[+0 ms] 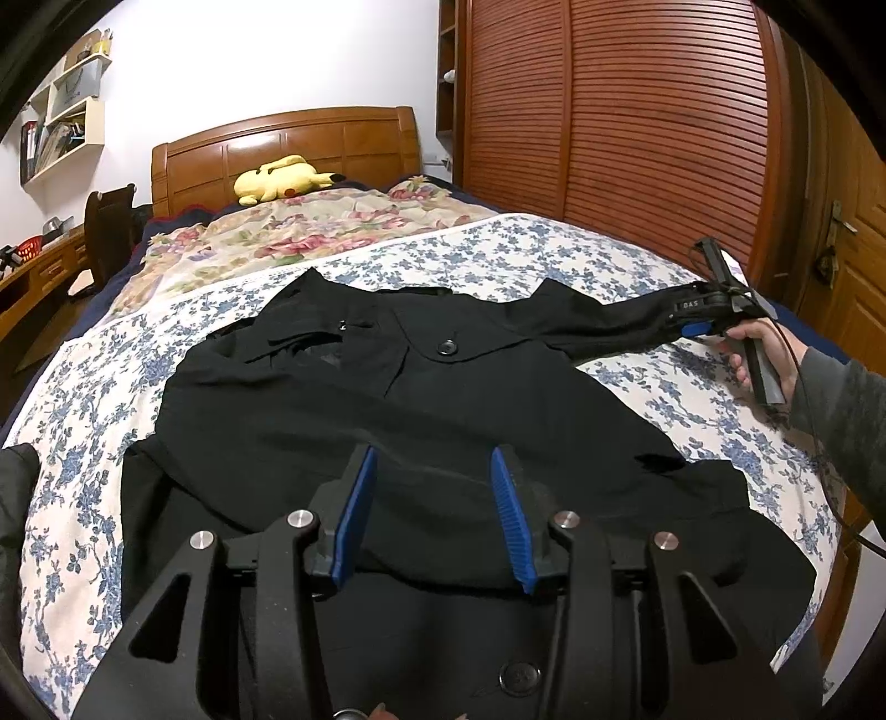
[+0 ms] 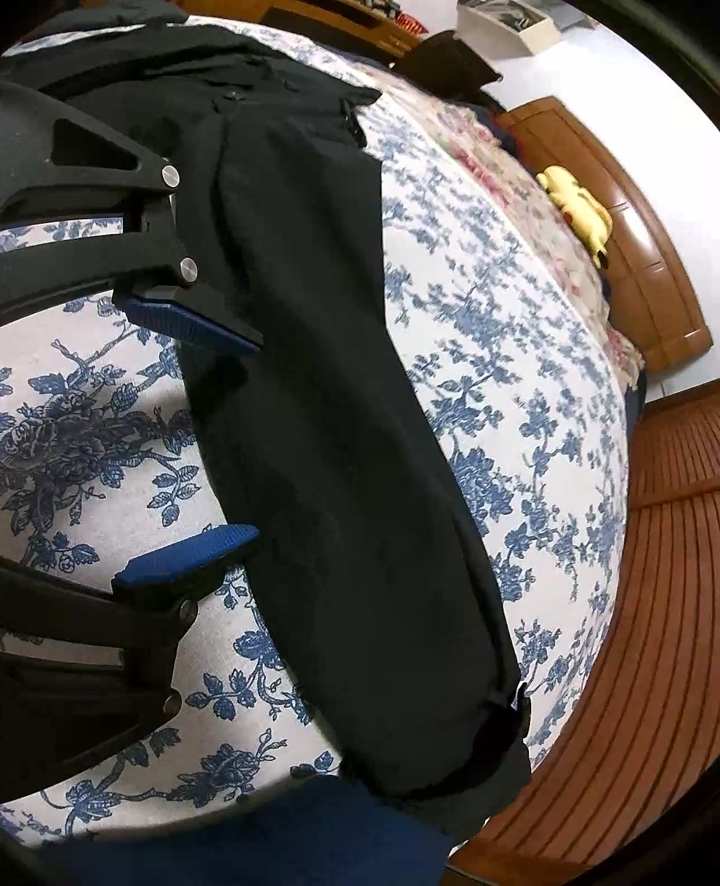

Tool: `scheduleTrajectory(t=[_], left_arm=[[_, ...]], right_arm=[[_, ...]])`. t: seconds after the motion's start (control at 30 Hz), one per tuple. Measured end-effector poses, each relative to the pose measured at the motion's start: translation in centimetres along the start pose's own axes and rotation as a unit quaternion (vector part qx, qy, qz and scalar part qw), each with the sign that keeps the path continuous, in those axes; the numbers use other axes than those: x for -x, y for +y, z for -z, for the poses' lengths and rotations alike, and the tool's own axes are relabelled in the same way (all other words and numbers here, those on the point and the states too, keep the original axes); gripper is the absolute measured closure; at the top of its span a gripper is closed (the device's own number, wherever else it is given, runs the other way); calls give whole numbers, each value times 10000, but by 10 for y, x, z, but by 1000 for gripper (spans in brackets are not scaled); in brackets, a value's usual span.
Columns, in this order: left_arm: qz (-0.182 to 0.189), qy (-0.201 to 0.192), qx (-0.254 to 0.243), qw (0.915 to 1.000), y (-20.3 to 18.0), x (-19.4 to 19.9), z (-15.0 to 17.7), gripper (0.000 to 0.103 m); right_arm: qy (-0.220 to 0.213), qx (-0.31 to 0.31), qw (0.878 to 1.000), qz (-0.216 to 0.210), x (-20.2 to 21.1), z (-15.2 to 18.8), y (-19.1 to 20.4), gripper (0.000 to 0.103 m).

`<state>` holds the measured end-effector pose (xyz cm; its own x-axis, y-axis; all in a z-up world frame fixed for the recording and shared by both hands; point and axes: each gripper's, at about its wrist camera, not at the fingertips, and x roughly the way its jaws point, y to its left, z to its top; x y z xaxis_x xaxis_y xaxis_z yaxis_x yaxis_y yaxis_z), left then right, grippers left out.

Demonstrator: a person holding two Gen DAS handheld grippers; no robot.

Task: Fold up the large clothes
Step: 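Move the right tool to the cuff of the still-extended sleeve, then close the right tool on the black sleeve cuff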

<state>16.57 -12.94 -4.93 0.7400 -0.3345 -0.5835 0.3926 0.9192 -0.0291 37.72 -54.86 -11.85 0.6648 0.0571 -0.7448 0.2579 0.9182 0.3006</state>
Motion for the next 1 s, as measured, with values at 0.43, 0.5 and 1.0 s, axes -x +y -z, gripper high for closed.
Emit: scheduleTrajectory(t=[0.43, 0.5, 1.0], left_arm=[[-22, 85, 39, 10000, 4, -1, 1, 58], [6, 113, 59, 9999, 4, -2, 1, 58], [-79, 166, 9, 9998, 4, -5, 4, 58]], right_arm=[[53, -35, 10000, 20, 3, 6, 0, 38], [91, -120, 9999, -58, 5, 9, -3, 38], [-135, -654, 9971, -353, -10, -9, -14, 66]])
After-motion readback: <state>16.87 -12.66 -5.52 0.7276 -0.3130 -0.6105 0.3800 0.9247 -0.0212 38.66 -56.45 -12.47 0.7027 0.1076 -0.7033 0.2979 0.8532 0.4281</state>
